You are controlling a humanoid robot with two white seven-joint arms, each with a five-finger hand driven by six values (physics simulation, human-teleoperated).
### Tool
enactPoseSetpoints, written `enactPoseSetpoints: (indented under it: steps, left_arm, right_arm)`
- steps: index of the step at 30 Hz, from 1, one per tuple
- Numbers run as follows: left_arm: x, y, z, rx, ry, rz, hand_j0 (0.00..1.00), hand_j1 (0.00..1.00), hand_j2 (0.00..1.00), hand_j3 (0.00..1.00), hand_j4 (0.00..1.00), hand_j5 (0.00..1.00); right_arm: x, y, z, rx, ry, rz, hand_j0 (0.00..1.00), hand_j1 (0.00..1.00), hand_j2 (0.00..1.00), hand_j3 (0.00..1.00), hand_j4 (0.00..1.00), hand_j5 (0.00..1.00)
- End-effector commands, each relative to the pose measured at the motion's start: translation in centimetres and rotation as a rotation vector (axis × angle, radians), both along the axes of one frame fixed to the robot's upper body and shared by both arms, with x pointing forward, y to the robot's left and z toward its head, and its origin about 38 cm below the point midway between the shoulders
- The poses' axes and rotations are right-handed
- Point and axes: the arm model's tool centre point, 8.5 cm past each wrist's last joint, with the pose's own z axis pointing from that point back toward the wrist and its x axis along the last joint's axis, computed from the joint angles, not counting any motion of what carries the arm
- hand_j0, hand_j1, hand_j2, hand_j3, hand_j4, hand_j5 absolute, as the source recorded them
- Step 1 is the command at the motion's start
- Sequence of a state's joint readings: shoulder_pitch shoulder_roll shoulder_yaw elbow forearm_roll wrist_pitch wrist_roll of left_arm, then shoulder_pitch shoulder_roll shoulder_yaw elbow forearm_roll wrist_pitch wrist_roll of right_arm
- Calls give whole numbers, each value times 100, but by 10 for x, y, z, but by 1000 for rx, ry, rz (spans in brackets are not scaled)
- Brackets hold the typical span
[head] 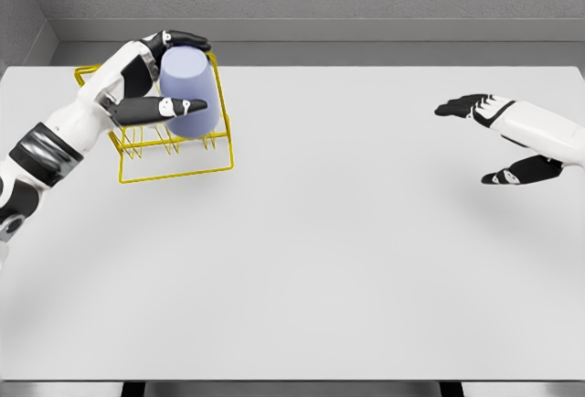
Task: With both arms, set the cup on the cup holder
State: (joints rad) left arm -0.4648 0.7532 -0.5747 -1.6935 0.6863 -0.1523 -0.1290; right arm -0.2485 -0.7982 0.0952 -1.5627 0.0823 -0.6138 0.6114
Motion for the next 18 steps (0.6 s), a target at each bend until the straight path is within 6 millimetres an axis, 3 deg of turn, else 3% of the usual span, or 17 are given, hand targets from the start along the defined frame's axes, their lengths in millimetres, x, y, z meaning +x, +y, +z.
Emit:
enactPoseSetpoints:
  steps: [1,14,15,18]
  left_arm:
    - [1,1,-1,-2,5,4,69,69,69,69,69,69]
    - [9,-5,0,-19,5,7,70,70,70,70,70,70]
    - [9,-6,-1,-20,6,6,72,72,72,72,72,72]
    - [10,-6,-2,-11,7,7,93,93,93,93,93,93]
  right_arm:
    - [0,0,0,8,3,-1,100,100,100,100,100,100]
    - [0,0,0,6,4,-1,100,100,100,100,100,100]
    - [0,0,1,8,2,0,100,100,100,100,100,100]
    - [-1,2,1,6,1,5,100,100,100,100,100,100]
